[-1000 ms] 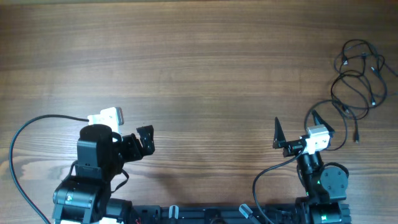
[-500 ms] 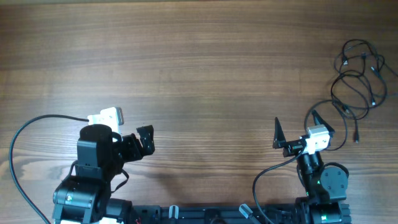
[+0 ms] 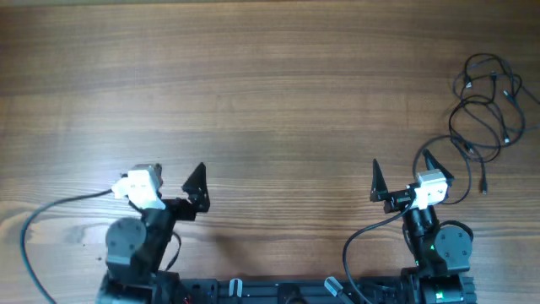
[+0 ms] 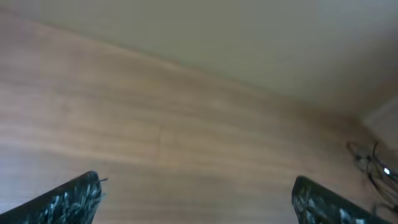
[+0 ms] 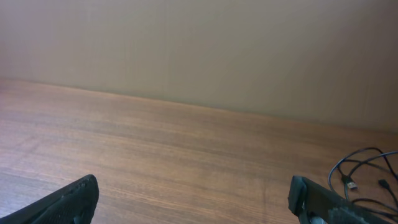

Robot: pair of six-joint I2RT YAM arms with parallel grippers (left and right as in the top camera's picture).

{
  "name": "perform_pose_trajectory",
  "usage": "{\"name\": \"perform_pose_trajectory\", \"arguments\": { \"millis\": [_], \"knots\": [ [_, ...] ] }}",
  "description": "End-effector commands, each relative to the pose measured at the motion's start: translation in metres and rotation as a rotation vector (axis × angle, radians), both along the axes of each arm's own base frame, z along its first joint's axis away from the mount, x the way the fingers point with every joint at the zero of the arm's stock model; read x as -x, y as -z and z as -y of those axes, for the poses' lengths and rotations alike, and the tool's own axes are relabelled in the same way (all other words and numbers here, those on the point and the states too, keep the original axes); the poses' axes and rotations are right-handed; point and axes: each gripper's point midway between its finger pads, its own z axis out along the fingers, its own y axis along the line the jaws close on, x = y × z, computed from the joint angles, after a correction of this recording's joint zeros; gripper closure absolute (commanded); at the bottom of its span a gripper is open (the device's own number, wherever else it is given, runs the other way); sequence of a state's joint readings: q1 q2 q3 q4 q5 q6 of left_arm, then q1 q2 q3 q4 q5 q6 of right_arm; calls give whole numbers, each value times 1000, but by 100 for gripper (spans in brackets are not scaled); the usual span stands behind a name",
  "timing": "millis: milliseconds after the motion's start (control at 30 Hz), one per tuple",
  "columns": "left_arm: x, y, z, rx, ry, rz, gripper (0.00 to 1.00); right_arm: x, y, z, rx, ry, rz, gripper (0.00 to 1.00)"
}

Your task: Untangle cables

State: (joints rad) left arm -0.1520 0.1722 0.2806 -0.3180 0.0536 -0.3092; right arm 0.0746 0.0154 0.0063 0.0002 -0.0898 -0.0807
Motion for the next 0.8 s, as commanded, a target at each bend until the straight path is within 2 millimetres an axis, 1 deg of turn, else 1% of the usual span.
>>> {"name": "perform_pose_trajectory", "arguments": {
  "millis": [0, 67, 167, 233, 267, 333, 367, 433, 500, 600, 767],
  "knots": [
    [-4, 4, 1, 7, 13, 149, 0, 1, -3, -2, -3, -13, 14, 0],
    [-4, -2, 2, -22, 25, 230, 0, 1, -3, -2, -4, -13, 14, 0],
    [-3, -10, 7, -172, 72, 316, 0, 1, -3, -2, -3, -13, 14, 0],
    [-3, -3, 10, -282, 101, 333, 0, 1, -3, -2, -3, -13, 14, 0],
    [-5, 3, 11, -306, 108, 329, 0, 1, -3, -2, -4, -14, 15, 0],
    [-6, 28, 12, -309, 124, 256, 0, 1, -3, -2, -4, -14, 12, 0],
    [-6, 34, 12, -318, 129, 231, 0, 1, -3, -2, -4, -14, 12, 0],
    [-6, 34, 12, -357, 133, 241, 0, 1, -3, -2, -4, -14, 12, 0],
    [-6, 34, 11, -355, 131, 239, 0, 1, -3, -2, -4, -14, 12, 0],
    [-6, 34, 11, -296, 122, 226, 0, 1, -3, -2, -3, -14, 12, 0],
    [-6, 33, 11, -295, 121, 228, 0, 1, -3, -2, -4, -14, 12, 0]
  ]
}}
